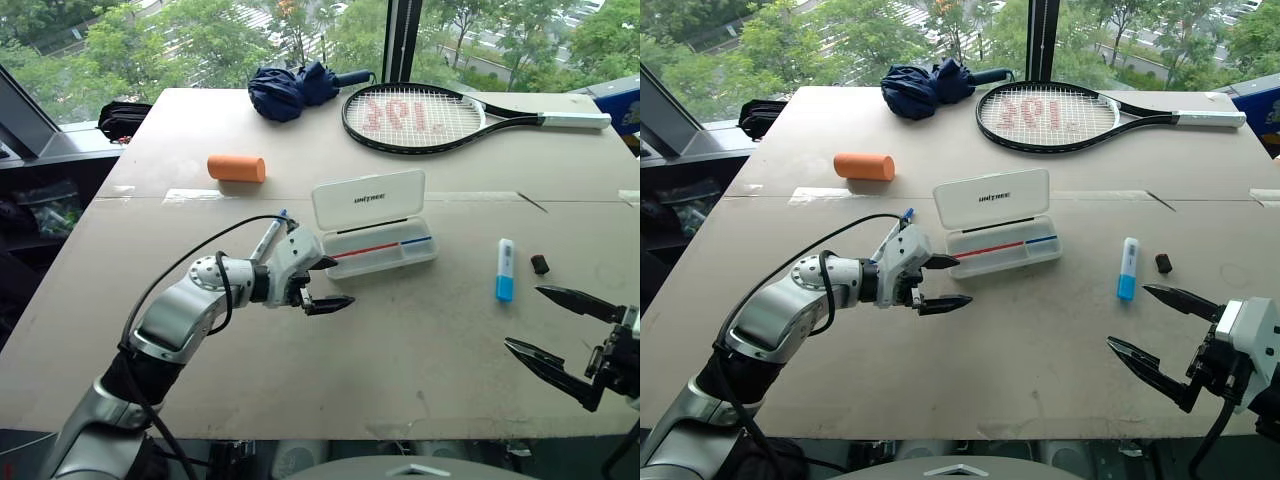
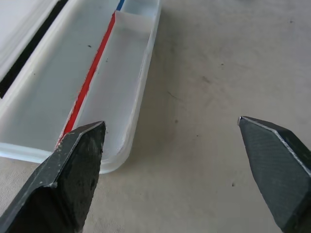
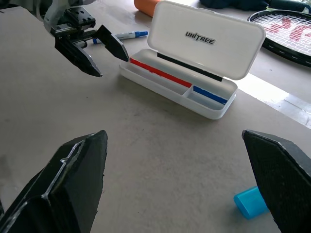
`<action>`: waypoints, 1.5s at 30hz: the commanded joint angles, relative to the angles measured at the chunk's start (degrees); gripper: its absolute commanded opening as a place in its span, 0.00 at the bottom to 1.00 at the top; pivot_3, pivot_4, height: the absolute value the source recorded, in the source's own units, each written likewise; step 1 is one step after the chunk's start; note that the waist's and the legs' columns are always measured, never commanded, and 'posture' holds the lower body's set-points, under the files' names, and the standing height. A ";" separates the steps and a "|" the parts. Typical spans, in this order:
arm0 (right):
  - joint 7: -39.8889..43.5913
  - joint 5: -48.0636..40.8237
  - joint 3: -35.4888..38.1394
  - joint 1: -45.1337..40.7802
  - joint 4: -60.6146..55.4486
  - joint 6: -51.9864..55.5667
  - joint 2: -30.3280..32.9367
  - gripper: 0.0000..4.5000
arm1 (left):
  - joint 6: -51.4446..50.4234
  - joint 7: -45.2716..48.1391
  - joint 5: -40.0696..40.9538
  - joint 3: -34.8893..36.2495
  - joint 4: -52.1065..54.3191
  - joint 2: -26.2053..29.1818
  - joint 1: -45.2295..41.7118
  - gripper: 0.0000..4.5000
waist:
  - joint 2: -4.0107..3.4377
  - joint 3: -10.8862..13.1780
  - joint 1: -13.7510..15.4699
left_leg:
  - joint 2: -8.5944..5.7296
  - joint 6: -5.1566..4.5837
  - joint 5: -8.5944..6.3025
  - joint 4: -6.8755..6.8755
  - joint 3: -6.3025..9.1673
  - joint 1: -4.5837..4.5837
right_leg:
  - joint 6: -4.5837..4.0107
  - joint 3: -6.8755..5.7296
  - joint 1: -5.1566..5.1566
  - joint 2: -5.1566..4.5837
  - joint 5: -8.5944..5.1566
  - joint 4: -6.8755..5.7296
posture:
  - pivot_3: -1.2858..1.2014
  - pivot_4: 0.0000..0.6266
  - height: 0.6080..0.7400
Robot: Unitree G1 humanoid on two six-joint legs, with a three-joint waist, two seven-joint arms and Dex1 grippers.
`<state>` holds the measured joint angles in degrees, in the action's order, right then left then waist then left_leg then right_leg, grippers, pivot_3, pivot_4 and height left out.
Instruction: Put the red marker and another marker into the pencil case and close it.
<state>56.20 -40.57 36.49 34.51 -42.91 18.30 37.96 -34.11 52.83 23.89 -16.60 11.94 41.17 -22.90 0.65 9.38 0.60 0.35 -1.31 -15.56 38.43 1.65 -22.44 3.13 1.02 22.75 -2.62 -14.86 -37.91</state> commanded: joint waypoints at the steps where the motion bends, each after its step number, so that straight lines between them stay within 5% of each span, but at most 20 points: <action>1: 1.37 0.66 0.90 2.91 -1.72 -3.30 -1.77 1.00 | 3.49 2.00 -4.08 -1.81 -3.12 -1.39 -2.68 0.72 | 0.00 0.00 0.10 | 0.00 0.00 0.00 0.00 0.01 -0.01 | 0.00 0.00 0.00 0.00 0.00 0.00 | 0.52 0.24 0.93; 8: 2.92 1.47 0.61 6.99 -1.86 -7.24 -4.36 1.00 | 3.81 3.29 -9.01 -4.34 -8.91 -4.79 -6.60 0.72 | -0.01 -0.01 0.13 | 0.04 0.00 0.00 0.03 0.00 0.00 | 0.00 0.02 -0.02 -0.03 0.00 -0.02 | 0.52 0.24 0.93; 15: 2.94 3.27 -1.29 9.56 -1.92 -10.75 -6.73 1.00 | 6.31 5.10 -13.56 -6.59 -12.58 -6.16 -7.38 0.01 | -0.06 -0.06 0.07 | 0.05 0.00 0.00 0.02 0.01 0.02 | 0.01 0.02 -0.01 -0.02 0.00 -0.04 | 0.52 0.24 0.93; 32: 1.52 5.96 -3.92 13.30 -1.98 -15.60 -9.87 1.00 | 28.36 25.72 -19.33 -10.40 -26.14 -7.91 -15.40 0.01 | -0.18 -0.20 0.20 | -0.02 0.00 0.00 0.03 -0.01 0.01 | 0.02 0.01 -0.03 -0.04 -0.02 -0.02 | 0.52 0.24 0.93; 45: 0.73 5.88 -3.65 15.38 -2.10 -16.59 -10.04 1.00 | 19.66 25.73 -21.78 -10.61 -22.99 -12.02 -17.08 0.01 | -0.19 -0.21 0.50 | -0.07 -0.01 0.00 0.18 0.15 -0.14 | 0.07 -0.12 -0.05 -0.12 -0.04 -0.03 | 0.52 0.24 0.93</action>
<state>57.02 -33.95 32.21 49.61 -43.98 2.46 27.66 -13.22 78.22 2.26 -25.31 -13.00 30.52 -39.94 0.46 9.17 1.09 0.28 -1.32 -15.56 38.62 1.81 -22.59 3.20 0.89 22.69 -2.74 -14.90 -37.93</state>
